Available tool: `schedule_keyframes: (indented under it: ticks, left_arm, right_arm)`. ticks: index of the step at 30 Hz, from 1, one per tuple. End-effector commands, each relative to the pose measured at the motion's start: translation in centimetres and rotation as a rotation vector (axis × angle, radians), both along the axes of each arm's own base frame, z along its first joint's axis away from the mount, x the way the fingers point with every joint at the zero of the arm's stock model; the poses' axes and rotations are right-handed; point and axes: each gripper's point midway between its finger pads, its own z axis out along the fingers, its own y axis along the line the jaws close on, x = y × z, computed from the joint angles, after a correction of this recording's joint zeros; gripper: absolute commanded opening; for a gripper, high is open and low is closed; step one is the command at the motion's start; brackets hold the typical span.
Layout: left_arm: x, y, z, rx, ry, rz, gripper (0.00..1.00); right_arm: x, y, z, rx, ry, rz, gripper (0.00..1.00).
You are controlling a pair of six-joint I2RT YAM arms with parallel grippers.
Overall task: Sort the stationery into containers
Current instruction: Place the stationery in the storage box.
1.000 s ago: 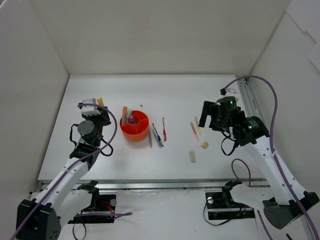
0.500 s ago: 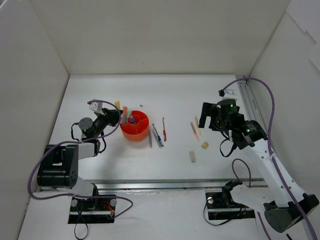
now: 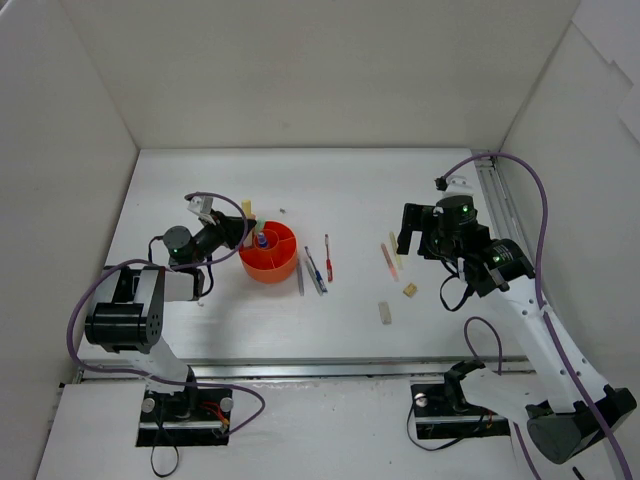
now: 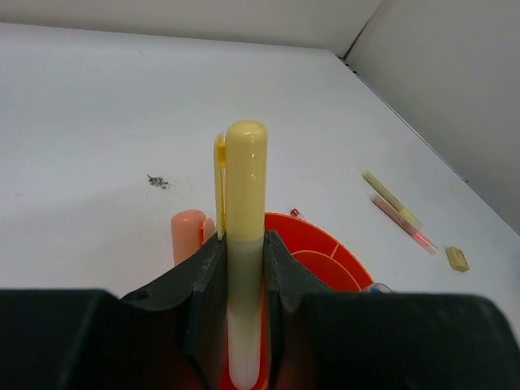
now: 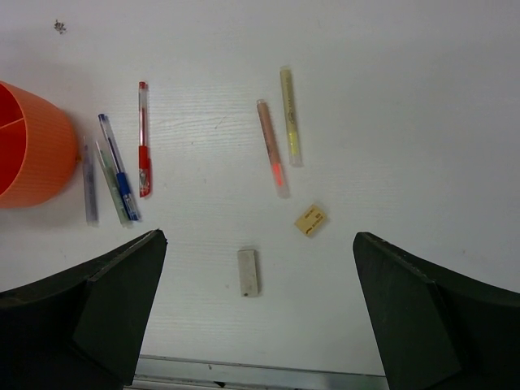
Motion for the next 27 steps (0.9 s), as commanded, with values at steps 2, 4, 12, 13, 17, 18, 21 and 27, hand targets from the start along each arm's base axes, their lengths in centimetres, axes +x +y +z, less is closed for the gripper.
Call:
schedule_keyframes:
  ticks: [2, 4, 12, 13, 17, 18, 21, 27]
  left_arm:
    - [-1.1, -0.6, 10.4, 0.004, -0.501, -0.030, 0.09]
    - [-1.3, -0.5, 10.3, 0.013, -0.506, -0.019, 0.10]
    - [-1.2, -0.1, 8.5, 0.013, -0.456, 0.007, 0.16]
    - [-1.3, -0.2, 8.5, 0.009, -0.454, 0.004, 0.21]
    - [-1.9, -0.2, 9.2, -0.002, -0.461, -0.002, 0.31]
    - [-2.3, -0.2, 9.6, -0.004, -0.473, 0.001, 0.34]
    - [-3.1, 0.1, 10.5, -0.008, -0.496, 0.021, 0.46]
    - [-4.5, 0.3, 11.7, -0.002, -0.520, 0.033, 0.51]
  right_arm:
    - [1.3, 0.2, 1.5, 0.014, -0.062, 0.001, 0.98]
    - [1.3, 0.2, 1.5, 0.013, -0.064, 0.002, 0.98]
    - [0.9, 0.3, 1.7, 0.023, -0.069, 0.013, 0.98]
    - [0.8, 0.3, 1.8, 0.027, -0.073, 0.016, 0.98]
    - [0.5, 0.2, 2.0, 0.036, -0.082, 0.014, 0.98]
    - [0.4, 0.2, 2.1, 0.038, -0.086, 0.016, 0.98]
    - [0.3, 0.2, 1.9, 0.041, -0.082, 0.015, 0.98]
    - [0.0, 0.4, 1.8, 0.054, -0.079, 0.028, 0.98]
